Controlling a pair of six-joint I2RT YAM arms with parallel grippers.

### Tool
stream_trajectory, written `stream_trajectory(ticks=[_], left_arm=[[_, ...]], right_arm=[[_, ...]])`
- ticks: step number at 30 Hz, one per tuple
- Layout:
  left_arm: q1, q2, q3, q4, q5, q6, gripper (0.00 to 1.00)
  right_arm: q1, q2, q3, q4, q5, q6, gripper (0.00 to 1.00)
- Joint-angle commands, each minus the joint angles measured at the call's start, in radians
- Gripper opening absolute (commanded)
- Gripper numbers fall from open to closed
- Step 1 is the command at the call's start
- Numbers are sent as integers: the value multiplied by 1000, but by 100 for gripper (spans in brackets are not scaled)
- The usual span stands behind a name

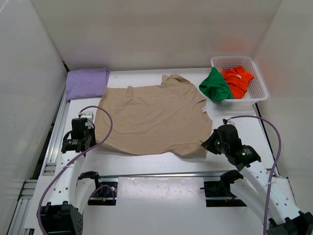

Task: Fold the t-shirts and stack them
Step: Flatten out the tshirt, then grap the side of the flattened tshirt closest away from the robot with both arms

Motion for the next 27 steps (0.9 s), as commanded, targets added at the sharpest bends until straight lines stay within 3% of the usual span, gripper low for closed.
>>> stream_trajectory(ticks=[1, 6, 14, 20, 27], left_arm=[[31, -45, -8, -16, -10, 0, 10], [52, 7, 45, -1, 43, 0, 10], [81, 375, 315, 94, 111, 0, 10], [91, 629, 530, 126, 111, 0, 10], [101, 794, 625, 146, 102, 0, 10]], right_arm=[[4, 22, 26, 24, 88, 14, 0], [-19, 177, 93, 124, 101, -89, 0], [-146, 527, 312, 319, 54, -247, 0], [-192, 852, 561, 330, 20, -351, 0], [-244, 1035, 758, 311, -15, -382, 0]])
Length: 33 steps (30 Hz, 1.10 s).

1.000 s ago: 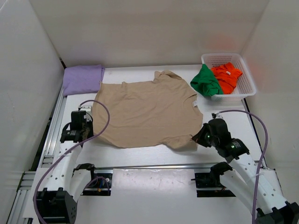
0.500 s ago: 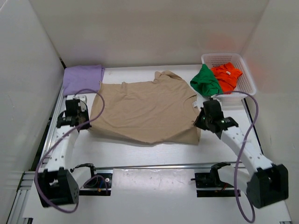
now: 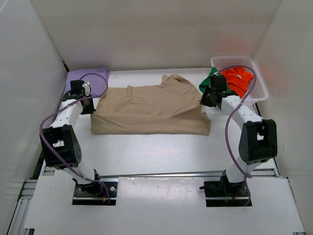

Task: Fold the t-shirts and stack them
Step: Grap the side of the flattened tshirt closest away from the robot with both arms, then fold the flattened tshirt in 1/3 of the way

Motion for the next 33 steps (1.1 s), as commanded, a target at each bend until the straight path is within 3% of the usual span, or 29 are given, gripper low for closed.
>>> stream_trajectory(ticks=[1, 9, 13, 15, 17, 19, 21, 23, 25, 30, 32, 33], left_arm=[[8, 38, 71, 25, 0, 0, 10], [8, 108, 92, 25, -19, 0, 10], [8, 148, 92, 25, -46, 0, 22], [8, 160, 106, 25, -77, 0, 38], [19, 169, 136, 25, -132, 0, 65], [28, 170, 163, 25, -172, 0, 86], [65, 150, 183, -12, -157, 0, 91], [74, 119, 183, -63, -50, 0, 93], [86, 96, 132, -145, 4, 0, 94], [77, 143, 28, -207, 63, 0, 95], [77, 171, 28, -207, 63, 0, 95], [77, 183, 28, -207, 63, 0, 95]], right_arm=[[-23, 49, 120, 11, -35, -55, 0], [-32, 185, 255, -21, -44, -95, 0], [-41, 253, 328, -82, -64, -104, 0], [-41, 276, 368, -113, -82, -104, 22], [-41, 294, 413, -146, -83, -104, 46], [-41, 278, 428, -160, -69, -104, 54], [-41, 249, 428, -194, -56, -95, 60], [-41, 181, 398, -231, -46, -95, 63], [-41, 105, 303, -255, -24, -81, 70], [-50, 0, 54, -268, -73, -26, 73], [-60, 0, -7, -268, -57, 6, 86], [-60, 14, -18, -268, -43, 16, 88]])
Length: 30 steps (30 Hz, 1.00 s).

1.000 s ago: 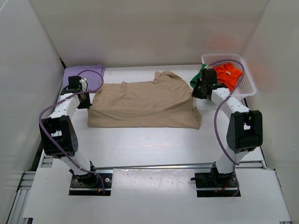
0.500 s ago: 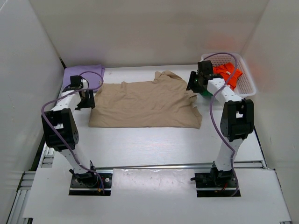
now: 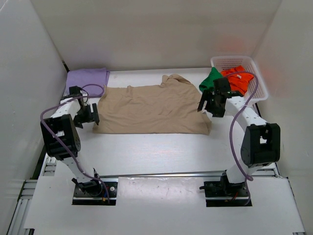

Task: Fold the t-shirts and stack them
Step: Fold the flattened tshirt in 1/3 of the way

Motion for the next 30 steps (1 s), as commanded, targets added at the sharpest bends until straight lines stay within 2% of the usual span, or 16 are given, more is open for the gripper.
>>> stream_trajectory(ticks=[1, 5, 8, 11, 12, 13, 14, 15, 17, 22, 26, 28, 29, 30], left_arm=[[-6, 46, 0, -27, 47, 0, 95], [-15, 111, 46, -17, 47, 0, 93], [-24, 131, 46, -17, 56, 0, 76], [-24, 131, 34, -17, 79, 0, 51], [-33, 122, 24, -17, 79, 0, 34], [-33, 122, 11, -17, 79, 0, 34], [-33, 103, 11, -17, 79, 0, 14], [-33, 93, -12, -17, 64, 0, 10], [-24, 36, -35, -17, 32, 0, 10], [28, -126, -133, -103, -97, 0, 10], [37, -278, -240, -172, -189, 0, 10], [37, -351, -289, -219, -232, 0, 19], [37, -369, -302, -241, -232, 0, 28], [47, -404, -312, -261, -270, 0, 52]], right_arm=[[-9, 44, -60, -34, 16, 48, 92], [-9, 152, -69, -34, -37, 70, 92], [-18, 211, -99, -12, -60, 117, 88], [-27, 221, -123, -12, -89, 161, 62], [-27, 221, -132, -3, -89, 171, 47], [-27, 221, -151, -3, -100, 184, 39], [-27, 192, -162, -3, -100, 185, 31], [-27, 176, -183, -3, -109, 197, 14], [-38, 118, -208, -26, -109, 224, 1], [-38, -81, -322, -69, -109, 313, 1], [31, -271, -413, -122, -60, 382, 1], [69, -343, -459, -168, -33, 407, 1], [69, -367, -477, -182, -21, 431, 1], [83, -390, -523, -191, -20, 444, 1]])
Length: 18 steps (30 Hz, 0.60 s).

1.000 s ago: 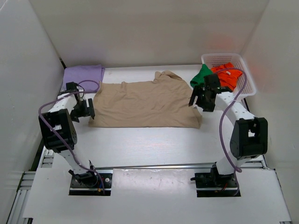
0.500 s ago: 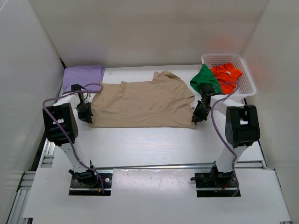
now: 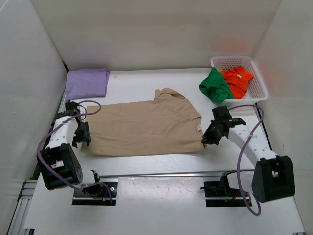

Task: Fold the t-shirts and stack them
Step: Fold the flattened tshirt in 1/3 of the way

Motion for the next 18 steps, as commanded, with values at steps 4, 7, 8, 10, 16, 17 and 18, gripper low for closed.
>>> stream_trajectory(ticks=[4, 7, 8, 10, 16, 17, 18], left_arm=[[16, -127, 9, -99, -221, -3, 85], [-51, -116, 220, -122, -177, -3, 85], [-103, -82, 350, -135, -144, -3, 85], [-159, -41, 469, -180, -28, -3, 84], [-453, 180, 644, -193, 106, -3, 82], [-504, 232, 631, -148, 106, -3, 82], [-526, 257, 617, -125, 106, -3, 82]], right_arm=[[44, -147, -181, -102, 46, 115, 3], [44, -147, -236, -117, 26, 115, 52], [44, -156, -210, -131, 39, 115, 69], [84, -185, -155, -166, 135, 115, 71], [231, -104, 135, -137, 330, -23, 71], [261, -4, 229, -111, 306, -96, 71], [275, 55, 283, -111, 306, -133, 71]])
